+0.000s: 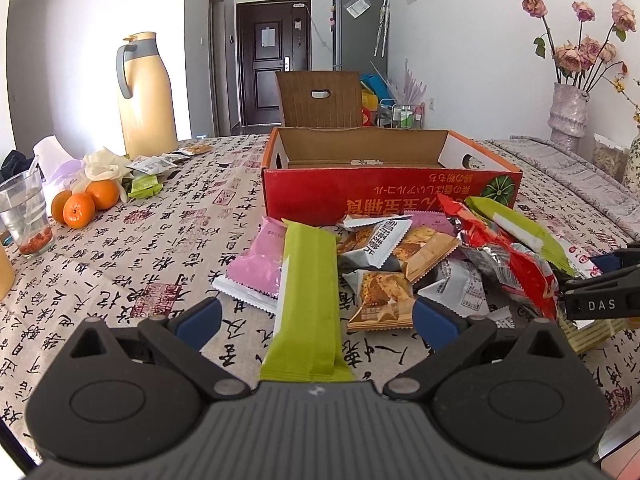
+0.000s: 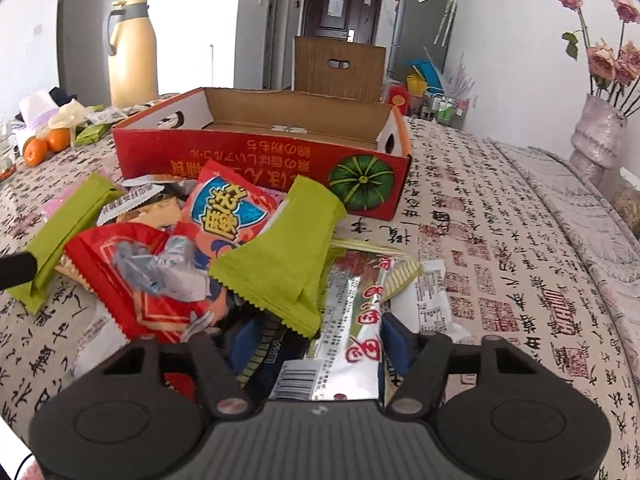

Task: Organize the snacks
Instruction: 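Grasp the silver-red wrapper with the right tool while the left tool approaches the green bar, then close the left tool on the green bar and lift it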

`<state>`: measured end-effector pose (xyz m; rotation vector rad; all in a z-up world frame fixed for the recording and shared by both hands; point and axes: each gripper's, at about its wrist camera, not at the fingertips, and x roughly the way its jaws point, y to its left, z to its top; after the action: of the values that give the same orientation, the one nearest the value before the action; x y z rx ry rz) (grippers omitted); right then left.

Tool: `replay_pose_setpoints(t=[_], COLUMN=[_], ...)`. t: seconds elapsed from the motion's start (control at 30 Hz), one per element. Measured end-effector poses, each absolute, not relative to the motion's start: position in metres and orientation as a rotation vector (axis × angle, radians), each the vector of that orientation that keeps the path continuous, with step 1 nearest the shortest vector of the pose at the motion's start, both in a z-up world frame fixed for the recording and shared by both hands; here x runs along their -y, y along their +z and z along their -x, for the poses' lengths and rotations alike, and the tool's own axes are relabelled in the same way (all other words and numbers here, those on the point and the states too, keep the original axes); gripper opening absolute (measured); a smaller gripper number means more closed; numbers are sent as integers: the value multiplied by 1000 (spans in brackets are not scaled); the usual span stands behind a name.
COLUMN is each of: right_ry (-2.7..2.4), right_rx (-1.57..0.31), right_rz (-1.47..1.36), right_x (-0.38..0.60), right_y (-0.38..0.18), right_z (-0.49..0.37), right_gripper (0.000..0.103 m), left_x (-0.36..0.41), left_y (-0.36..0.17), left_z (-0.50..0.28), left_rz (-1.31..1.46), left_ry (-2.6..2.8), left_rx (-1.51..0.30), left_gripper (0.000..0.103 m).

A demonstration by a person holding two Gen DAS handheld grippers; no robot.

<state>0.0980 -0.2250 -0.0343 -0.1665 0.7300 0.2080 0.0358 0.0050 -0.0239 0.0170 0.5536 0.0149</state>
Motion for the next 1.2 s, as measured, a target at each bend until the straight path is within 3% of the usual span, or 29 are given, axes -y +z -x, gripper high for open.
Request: replay_pose_setpoints(t=[0.1,0.23,0.4,1.2], right_ry=[227,236,202,71], right_rx=[-728,-726,-687,-476], right_rz=[173,175,162,35], right_x=[227,230,236,271], right_y=[-36,-33,-27,10], right_z=[-97,-96,-91,-72], right_gripper=[59,42,32,32], left_x=[-5,-4,-6,-16], left_y=[-25,-25,-25,-25], left_z=[-39,-39,-39,-58], left_rz=[-16,-17,-12,-10], left_ry=[16,16,21,69], left_rx=[-560,-562,-562,-593], left_gripper=[103,103,103,103])
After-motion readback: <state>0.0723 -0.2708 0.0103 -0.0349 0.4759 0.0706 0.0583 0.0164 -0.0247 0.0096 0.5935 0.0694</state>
